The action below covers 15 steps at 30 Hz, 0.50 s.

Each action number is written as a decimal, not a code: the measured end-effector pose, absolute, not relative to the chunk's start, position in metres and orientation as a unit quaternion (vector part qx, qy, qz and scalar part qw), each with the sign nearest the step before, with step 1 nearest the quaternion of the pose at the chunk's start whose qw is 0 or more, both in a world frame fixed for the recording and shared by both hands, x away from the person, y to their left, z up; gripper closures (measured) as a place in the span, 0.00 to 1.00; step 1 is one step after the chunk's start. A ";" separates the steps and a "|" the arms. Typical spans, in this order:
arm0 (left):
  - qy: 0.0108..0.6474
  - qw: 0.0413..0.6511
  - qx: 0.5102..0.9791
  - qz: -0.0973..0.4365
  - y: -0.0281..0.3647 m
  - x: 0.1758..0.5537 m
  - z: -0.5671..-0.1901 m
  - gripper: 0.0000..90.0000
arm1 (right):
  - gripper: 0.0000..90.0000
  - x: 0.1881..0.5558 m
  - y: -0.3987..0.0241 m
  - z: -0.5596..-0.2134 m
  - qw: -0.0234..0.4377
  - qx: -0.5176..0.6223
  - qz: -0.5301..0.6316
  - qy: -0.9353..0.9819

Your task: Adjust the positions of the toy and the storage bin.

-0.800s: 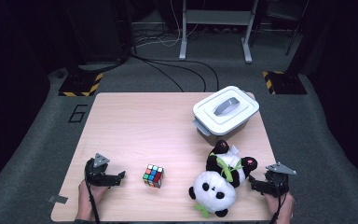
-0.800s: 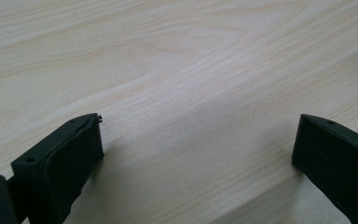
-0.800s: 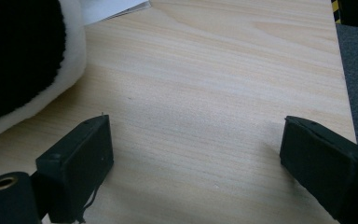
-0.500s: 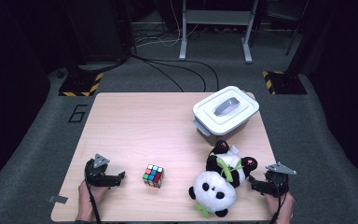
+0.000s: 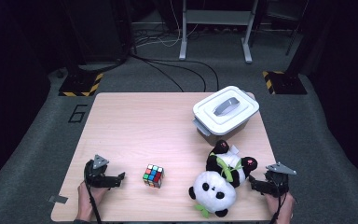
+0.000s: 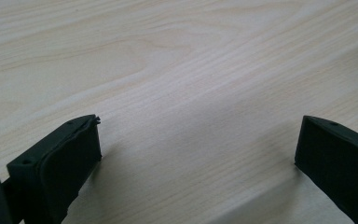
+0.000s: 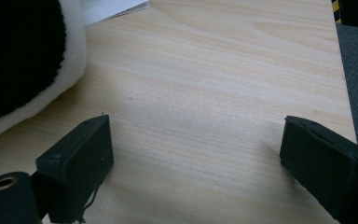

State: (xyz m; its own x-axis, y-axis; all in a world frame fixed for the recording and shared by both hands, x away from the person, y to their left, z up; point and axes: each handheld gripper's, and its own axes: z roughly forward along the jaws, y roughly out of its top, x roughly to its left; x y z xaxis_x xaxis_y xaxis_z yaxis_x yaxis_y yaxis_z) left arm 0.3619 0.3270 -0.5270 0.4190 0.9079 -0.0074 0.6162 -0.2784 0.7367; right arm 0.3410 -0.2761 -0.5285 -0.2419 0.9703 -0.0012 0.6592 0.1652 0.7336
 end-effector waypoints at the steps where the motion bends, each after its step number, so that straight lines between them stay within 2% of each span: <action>1: 0.492 0.345 0.769 0.216 0.326 0.361 -0.525 0.00 | 0.10 0.341 -0.276 -0.528 0.247 0.564 0.315 0.722; 12: 0.452 0.392 0.770 0.221 0.303 0.343 -0.494 0.00 | 0.10 0.341 -0.276 -0.528 0.247 0.564 0.315 0.722; 15: 0.437 0.423 0.767 0.207 0.292 0.338 -0.481 0.00 | 0.10 0.341 -0.276 -0.528 0.247 0.564 0.315 0.722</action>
State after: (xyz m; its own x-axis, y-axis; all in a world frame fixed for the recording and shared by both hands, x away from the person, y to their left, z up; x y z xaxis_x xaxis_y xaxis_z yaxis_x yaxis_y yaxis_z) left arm 0.3381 0.2919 -0.4805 0.5333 0.8443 -0.0525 0.4942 -0.2606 0.8294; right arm 0.3409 -0.2760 -0.5285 -0.2419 0.9703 -0.0014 0.6590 0.1653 0.7337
